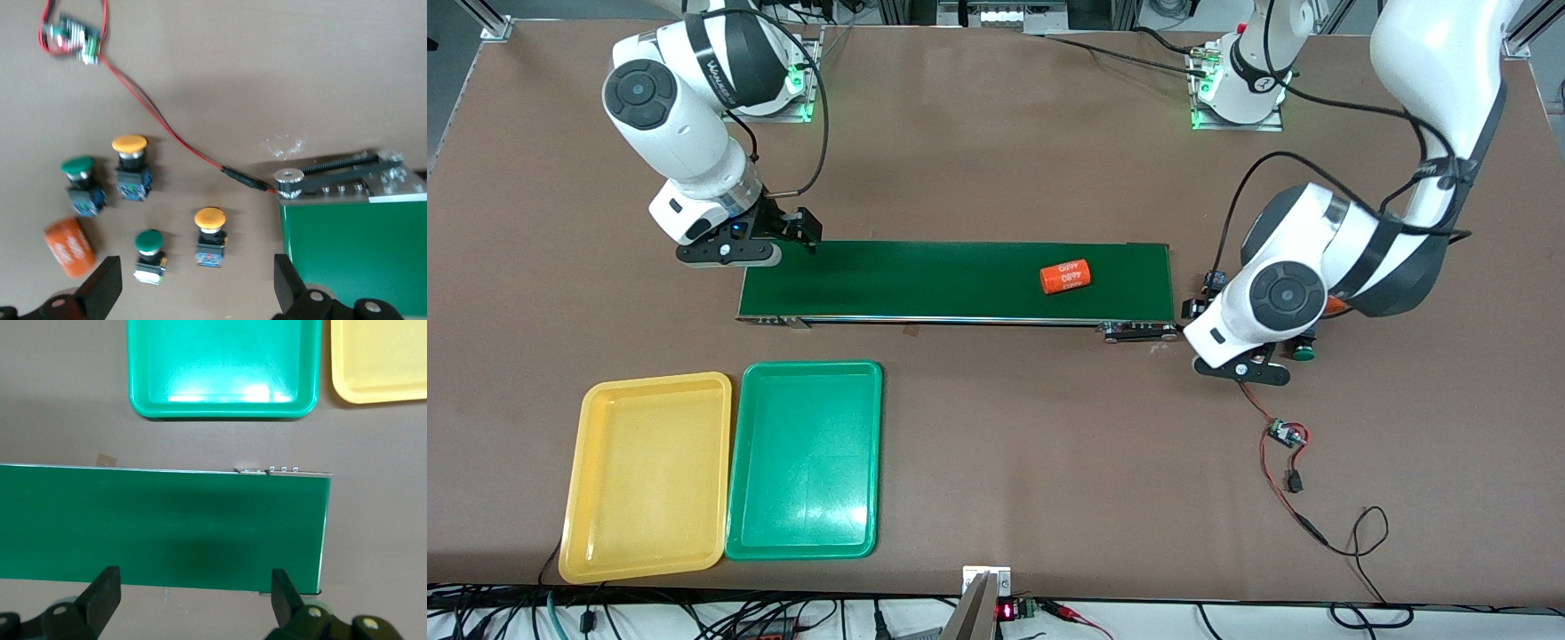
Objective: Sort buttons by color to trays
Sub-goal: 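Move the left gripper over the yellow-capped button, then grasp the yellow-capped button with the left gripper and lift it, then lower the yellow button onto the belt and open the left gripper, then grasp the second yellow-capped button with the left gripper, then place the yellow button on the belt while the right gripper waits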
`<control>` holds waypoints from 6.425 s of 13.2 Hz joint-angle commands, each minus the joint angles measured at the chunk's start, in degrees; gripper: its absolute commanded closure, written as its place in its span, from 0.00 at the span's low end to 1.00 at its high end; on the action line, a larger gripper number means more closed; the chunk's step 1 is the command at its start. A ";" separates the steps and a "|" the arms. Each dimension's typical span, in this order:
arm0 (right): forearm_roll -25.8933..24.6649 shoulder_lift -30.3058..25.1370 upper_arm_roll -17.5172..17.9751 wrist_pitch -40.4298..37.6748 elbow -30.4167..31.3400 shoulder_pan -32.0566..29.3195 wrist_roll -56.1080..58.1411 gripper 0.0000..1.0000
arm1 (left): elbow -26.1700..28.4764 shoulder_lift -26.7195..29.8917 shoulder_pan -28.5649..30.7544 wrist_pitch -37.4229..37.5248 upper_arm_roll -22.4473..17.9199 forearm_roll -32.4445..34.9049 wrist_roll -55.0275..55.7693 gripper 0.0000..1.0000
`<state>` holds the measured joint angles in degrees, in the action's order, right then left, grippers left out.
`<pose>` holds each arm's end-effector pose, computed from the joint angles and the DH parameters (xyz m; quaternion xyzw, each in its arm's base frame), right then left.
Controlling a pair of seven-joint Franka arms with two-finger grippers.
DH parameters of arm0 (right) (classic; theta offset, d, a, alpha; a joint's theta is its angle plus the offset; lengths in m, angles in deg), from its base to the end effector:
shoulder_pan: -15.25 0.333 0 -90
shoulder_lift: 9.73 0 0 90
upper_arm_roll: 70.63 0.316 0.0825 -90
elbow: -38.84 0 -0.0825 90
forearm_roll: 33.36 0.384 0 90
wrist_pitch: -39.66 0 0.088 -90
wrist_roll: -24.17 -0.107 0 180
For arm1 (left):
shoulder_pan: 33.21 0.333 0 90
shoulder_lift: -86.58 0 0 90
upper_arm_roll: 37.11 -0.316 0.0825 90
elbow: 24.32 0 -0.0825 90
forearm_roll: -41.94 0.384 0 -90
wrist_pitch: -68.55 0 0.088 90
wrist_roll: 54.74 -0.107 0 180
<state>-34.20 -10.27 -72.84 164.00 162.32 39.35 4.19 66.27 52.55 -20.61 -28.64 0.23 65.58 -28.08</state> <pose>0.4987 0.1997 0.4054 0.9997 0.0207 0.0135 0.0012 0.6191 -0.1830 0.3216 -0.9845 0.0343 0.1459 0.0910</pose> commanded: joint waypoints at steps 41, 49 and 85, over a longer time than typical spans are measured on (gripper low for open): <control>-3.37 1.24 -0.08 -4.37 -1.48 0.52 -1.03 0.00 | 10.13 -5.26 0.86 -10.03 12.23 -4.56 8.29 0.81; -3.37 1.33 -0.08 -4.37 -1.48 0.52 -1.03 0.00 | 11.91 -4.82 -0.92 -17.78 12.15 -4.30 15.97 0.00; 2.25 10.74 0.01 6.44 -4.21 11.77 -18.78 0.00 | 9.81 -3.58 13.33 -2.40 11.96 4.40 -0.55 0.76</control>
<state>-32.16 0.07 -72.60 170.35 158.90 50.67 -13.72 80.43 48.35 -6.53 -35.20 10.39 70.16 -28.12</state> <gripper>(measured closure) 0.000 0.573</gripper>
